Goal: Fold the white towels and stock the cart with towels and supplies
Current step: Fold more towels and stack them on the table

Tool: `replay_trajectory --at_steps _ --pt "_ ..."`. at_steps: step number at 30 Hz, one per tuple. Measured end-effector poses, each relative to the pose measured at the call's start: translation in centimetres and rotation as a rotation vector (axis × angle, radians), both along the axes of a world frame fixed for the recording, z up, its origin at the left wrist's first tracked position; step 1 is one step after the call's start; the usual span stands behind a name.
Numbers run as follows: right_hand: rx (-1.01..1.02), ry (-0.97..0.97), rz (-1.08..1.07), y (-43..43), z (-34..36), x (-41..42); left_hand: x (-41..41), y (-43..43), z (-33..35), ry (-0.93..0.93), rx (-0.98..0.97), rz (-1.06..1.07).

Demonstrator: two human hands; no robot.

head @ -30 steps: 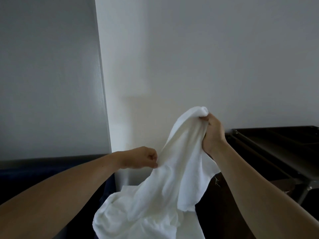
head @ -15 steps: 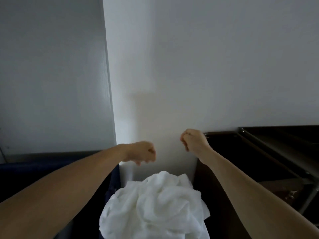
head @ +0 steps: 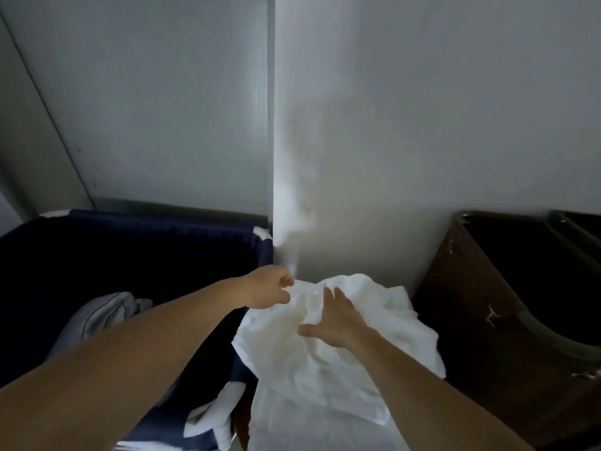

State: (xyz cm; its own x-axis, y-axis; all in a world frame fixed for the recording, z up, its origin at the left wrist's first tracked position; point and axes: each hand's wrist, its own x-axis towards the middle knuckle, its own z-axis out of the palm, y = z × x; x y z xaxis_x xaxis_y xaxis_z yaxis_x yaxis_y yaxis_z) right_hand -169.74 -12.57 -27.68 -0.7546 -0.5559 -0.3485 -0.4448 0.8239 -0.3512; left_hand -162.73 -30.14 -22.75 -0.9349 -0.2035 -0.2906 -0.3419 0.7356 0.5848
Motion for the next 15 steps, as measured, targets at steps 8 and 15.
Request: replay_trajectory --at_steps 8,15 --pt "-0.254 0.06 0.041 -1.2 2.6 -1.6 2.6 -2.4 -1.2 -0.037 0.16 0.062" --pt "-1.199 -0.065 -0.198 3.8 18.7 -2.8 -0.9 0.7 7.2 0.046 0.359 -0.135"
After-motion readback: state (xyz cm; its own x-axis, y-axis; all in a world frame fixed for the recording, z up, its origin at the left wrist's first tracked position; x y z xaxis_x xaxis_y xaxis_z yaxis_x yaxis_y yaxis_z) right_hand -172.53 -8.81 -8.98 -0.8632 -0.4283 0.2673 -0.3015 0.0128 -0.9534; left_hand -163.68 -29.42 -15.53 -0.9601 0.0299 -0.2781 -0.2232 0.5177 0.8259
